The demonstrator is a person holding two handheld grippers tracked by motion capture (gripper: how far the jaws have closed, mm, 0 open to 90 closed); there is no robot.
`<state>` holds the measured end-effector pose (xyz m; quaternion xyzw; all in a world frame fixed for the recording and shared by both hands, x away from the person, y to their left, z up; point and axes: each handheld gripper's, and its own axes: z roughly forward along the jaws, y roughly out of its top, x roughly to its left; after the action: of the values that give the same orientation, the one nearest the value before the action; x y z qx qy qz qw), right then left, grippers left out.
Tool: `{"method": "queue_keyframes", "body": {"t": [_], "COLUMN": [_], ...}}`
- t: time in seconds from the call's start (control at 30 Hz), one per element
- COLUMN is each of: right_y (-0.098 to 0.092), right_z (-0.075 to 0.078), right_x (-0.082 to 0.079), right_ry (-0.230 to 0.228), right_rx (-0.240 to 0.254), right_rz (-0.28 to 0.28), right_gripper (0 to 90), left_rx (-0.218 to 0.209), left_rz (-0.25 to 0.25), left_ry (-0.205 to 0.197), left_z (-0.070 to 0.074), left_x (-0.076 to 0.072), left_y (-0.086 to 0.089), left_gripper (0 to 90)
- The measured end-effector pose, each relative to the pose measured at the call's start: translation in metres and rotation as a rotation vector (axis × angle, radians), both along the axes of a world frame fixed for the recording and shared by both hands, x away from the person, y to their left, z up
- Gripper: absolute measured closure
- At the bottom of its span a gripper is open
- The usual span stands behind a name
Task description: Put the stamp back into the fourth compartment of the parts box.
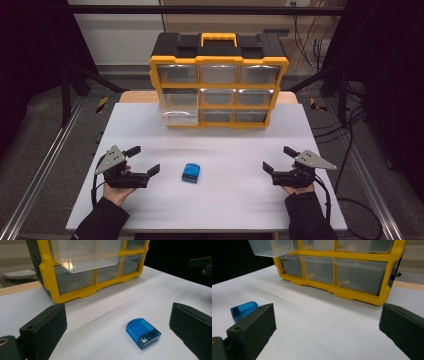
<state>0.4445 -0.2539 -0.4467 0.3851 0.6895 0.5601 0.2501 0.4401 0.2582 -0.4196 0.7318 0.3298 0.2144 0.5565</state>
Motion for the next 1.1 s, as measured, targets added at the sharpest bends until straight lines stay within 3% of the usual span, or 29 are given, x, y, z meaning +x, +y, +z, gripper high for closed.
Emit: {"method": "queue_keyframes", "body": {"t": [0.4, 1.1], "right_y": [0.0, 0.0], "right_z": [0.0, 0.001], "right_x": [0.0, -0.001], "right_ry": [-0.001, -0.001], "right_rx": [0.001, 0.005], "right_rz": [-0.001, -0.003], "right_gripper": [1.0, 0.7], "left_rx": [0.021, 0.075], "left_rz": [-0.021, -0.054], "left_ry": [0.031, 0.08], "left_z": [0.001, 0.001], "left_x": [-0.001, 0.01], "left_y": [-0.021, -0.057], "left_gripper": [0.9, 0.5]}}
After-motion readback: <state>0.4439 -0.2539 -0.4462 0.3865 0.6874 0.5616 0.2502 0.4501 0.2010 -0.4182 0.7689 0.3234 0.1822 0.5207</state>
